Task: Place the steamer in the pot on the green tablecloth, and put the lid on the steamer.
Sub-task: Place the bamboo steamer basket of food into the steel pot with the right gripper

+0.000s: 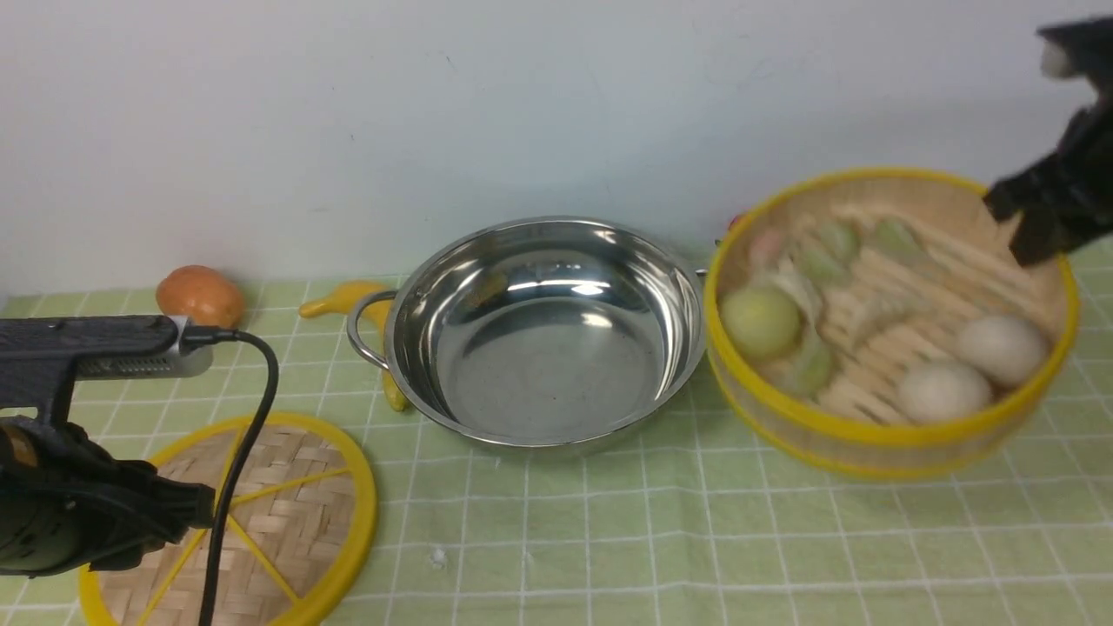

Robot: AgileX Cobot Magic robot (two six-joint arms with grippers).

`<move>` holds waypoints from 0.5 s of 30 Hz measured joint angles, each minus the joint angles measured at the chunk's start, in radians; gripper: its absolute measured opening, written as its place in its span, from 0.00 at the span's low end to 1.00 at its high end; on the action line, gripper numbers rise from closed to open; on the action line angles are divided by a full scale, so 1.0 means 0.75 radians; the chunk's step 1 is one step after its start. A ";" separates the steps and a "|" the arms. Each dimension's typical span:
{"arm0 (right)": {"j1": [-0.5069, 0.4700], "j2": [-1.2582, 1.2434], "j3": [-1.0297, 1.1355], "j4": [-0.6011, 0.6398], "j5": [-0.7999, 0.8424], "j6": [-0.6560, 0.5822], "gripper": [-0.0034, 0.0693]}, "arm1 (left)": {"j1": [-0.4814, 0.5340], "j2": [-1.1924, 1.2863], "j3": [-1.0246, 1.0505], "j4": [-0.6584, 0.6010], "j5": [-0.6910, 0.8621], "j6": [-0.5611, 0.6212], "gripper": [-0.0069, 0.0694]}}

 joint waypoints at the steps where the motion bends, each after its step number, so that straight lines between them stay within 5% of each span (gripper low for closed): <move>1: 0.022 0.012 -0.052 0.022 0.000 0.015 0.18 | 0.000 0.000 0.000 0.000 0.000 0.000 0.41; 15: 0.336 0.584 -0.779 0.180 0.033 0.171 0.18 | 0.000 0.000 0.000 0.001 0.000 0.005 0.41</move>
